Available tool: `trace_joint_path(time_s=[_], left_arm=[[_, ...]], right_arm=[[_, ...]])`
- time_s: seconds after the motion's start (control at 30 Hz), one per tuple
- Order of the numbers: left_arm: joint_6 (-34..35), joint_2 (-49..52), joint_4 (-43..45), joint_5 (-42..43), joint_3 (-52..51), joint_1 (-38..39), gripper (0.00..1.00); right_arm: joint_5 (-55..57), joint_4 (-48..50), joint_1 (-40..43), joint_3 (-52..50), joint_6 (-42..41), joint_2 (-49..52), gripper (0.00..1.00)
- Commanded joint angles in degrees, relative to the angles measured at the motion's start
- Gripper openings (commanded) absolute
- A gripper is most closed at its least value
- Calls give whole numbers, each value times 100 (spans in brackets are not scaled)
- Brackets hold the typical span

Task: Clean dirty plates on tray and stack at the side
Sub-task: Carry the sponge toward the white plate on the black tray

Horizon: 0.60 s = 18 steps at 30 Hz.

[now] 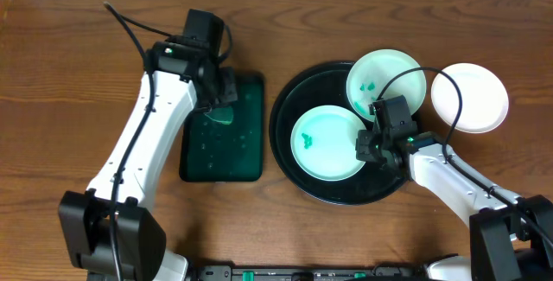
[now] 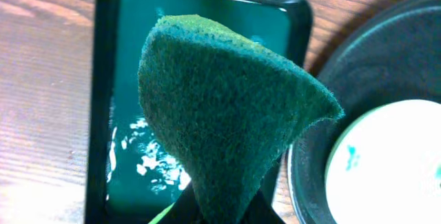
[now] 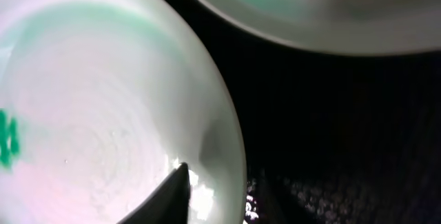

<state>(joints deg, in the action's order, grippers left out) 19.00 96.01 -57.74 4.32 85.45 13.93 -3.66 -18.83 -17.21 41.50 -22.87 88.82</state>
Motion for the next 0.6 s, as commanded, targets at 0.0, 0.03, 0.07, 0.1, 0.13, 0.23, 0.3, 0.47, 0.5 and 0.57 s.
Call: trace_joint_path(time_s=[0.0,0.03,0.07,0.1,0.13,0.23,0.3,0.47,0.5,0.57], left_arm=[[-116,-61,125,-28,92,221,7],[-114,-61,190,-28,92,289,7],[-114,-61,236,-28,92,339,7],[-107,-59,275,-28,92,391,7],[-55,-52,302,-28,92,452,7],[197,-50,356,-28,66,619,7],[391,-50,411,-26,15,752,7],[892,-35,560,-26,-105,1196,7],[984,-11,597,-26,-109,1311,7],[1165,50,654,-26,-114,1539,7]], right_arm=[[166,92,-7,-37,83,33,28],[210,107,-7,-39,83,33,19],[214,107,-7,-39,83,35,11],[212,105,-7,-44,83,35,4],[210,105,-9,-48,81,35,1],[166,103,-26,-85,61,35,1],[39,59,-39,-90,55,35,1],[-317,-28,-46,-90,-205,35,1],[-378,-37,-46,-90,-293,35,1],[-525,-37,-48,-90,-350,35,1]])
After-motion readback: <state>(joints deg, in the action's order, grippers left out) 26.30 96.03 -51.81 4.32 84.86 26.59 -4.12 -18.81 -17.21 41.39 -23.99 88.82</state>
